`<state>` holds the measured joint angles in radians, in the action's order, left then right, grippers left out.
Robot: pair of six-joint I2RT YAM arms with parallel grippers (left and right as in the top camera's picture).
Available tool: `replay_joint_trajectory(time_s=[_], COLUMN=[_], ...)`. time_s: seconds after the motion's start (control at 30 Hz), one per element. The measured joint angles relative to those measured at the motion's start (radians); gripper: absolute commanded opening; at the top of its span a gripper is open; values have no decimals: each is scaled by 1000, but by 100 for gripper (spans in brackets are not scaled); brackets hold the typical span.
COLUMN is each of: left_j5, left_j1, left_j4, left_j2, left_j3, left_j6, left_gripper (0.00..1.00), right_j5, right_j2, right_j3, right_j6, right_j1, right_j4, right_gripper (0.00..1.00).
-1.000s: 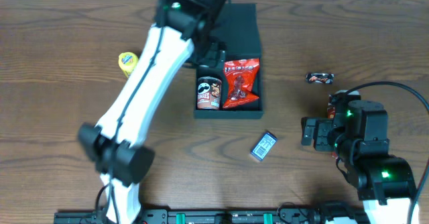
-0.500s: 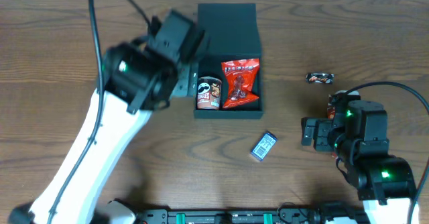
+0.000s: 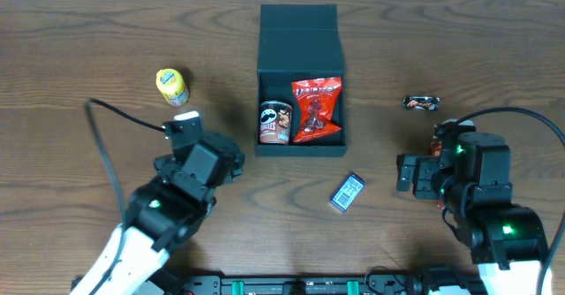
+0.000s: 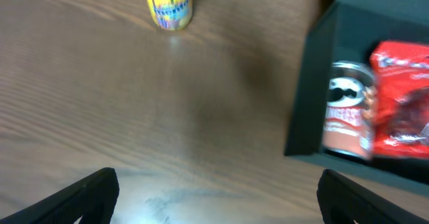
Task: Pack container
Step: 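Open the left gripper and withdraw it from the box, then move the left gripper to the yellow Mentos bottle and grasp it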
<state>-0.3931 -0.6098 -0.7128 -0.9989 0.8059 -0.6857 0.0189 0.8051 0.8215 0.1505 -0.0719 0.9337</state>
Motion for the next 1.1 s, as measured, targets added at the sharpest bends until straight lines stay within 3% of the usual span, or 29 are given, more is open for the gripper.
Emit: replay_joint_trajectory(time_s=[0.17, 0.53, 0.8, 1.1], left_j5=[-50, -175, -147, -104], left_j1=[1, 119, 201, 312], left_j4=[139, 343, 599, 743], left_j2=[-69, -309, -484, -554], left_j3=[-113, -116, -117, -117], left_j6=[-72, -109, 30, 145], left_gripper=[95, 95, 95, 95], right_j5=[0, 0, 0, 0], right_j2=[0, 0, 0, 0], right_j3=[0, 0, 0, 0], right_j6=[0, 0, 0, 1], right_j1=[0, 0, 0, 0], right_j4=[0, -3, -4, -12], right_gripper=[99, 99, 99, 99])
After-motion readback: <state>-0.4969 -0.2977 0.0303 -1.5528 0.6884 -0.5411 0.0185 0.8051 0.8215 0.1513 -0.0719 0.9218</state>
